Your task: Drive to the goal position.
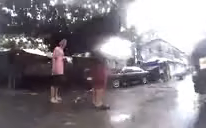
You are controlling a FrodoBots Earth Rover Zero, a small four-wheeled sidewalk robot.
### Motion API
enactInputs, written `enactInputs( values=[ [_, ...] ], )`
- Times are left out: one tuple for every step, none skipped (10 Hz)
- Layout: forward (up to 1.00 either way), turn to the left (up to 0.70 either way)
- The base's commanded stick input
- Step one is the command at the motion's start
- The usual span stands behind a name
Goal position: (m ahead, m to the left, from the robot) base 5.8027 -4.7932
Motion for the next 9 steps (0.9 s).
enactInputs(
  values=[
    [0.99,-0.39],
    [0.99,-0.39],
    [0.99,-0.39],
    [0.99,-0.39],
    [0.99,-0.39],
    [0.99,-0.39],
    [0.73,-0.29],
    [0.00,0.00],
    [0.00,0.00]
  ],
)
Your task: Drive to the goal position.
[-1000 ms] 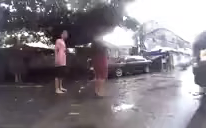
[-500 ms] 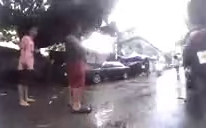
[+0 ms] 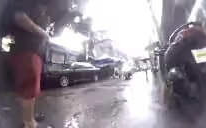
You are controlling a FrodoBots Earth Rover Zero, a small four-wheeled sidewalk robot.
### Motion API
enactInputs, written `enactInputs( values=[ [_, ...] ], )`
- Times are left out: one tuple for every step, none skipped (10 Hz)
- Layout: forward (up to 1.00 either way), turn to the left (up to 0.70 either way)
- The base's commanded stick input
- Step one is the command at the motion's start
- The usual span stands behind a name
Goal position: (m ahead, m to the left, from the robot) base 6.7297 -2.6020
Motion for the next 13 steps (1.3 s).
enactInputs(
  values=[
    [0.00,0.00],
    [0.00,0.00],
    [0.00,0.00],
    [0.00,0.00],
    [0.00,0.00],
    [0.00,0.00],
    [0.00,0.00],
    [0.61,0.00],
    [0.99,0.00],
    [0.99,0.00],
    [0.99,0.00],
    [0.99,0.00],
    [0.99,0.00]
  ],
)
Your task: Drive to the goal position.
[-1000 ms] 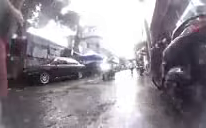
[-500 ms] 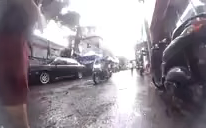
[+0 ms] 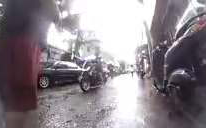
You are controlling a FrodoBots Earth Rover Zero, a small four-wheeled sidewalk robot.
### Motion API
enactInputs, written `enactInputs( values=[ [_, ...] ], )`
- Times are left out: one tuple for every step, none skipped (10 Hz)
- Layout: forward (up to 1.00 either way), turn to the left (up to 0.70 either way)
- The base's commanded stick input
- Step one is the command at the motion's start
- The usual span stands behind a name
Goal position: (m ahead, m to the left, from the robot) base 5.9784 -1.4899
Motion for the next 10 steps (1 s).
enactInputs(
  values=[
    [0.99,0.00],
    [0.99,0.00],
    [0.99,0.00],
    [0.99,0.00],
    [0.99,0.00],
    [0.99,0.00],
    [0.99,0.00],
    [0.99,-0.16],
    [0.99,-0.39],
    [0.99,-0.27]
  ],
)
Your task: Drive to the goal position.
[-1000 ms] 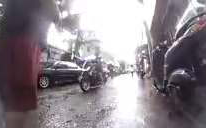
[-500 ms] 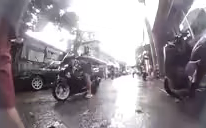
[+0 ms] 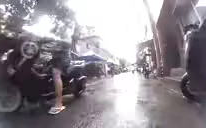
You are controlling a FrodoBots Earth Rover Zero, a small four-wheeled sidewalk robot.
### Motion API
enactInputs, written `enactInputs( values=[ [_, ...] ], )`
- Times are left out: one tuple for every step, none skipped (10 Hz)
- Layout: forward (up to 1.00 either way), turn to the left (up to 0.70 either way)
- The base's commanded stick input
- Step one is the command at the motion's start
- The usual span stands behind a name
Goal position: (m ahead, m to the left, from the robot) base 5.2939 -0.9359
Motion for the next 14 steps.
enactInputs(
  values=[
    [0.99,0.00],
    [0.99,0.00],
    [0.99,0.00],
    [0.99,-0.08],
    [0.99,-0.39],
    [0.99,-0.39],
    [0.99,-0.39],
    [0.99,-0.39],
    [0.99,-0.31],
    [0.99,-0.14],
    [0.99,0.00],
    [0.99,0.00],
    [0.99,0.00],
    [0.99,-0.09]
  ],
)
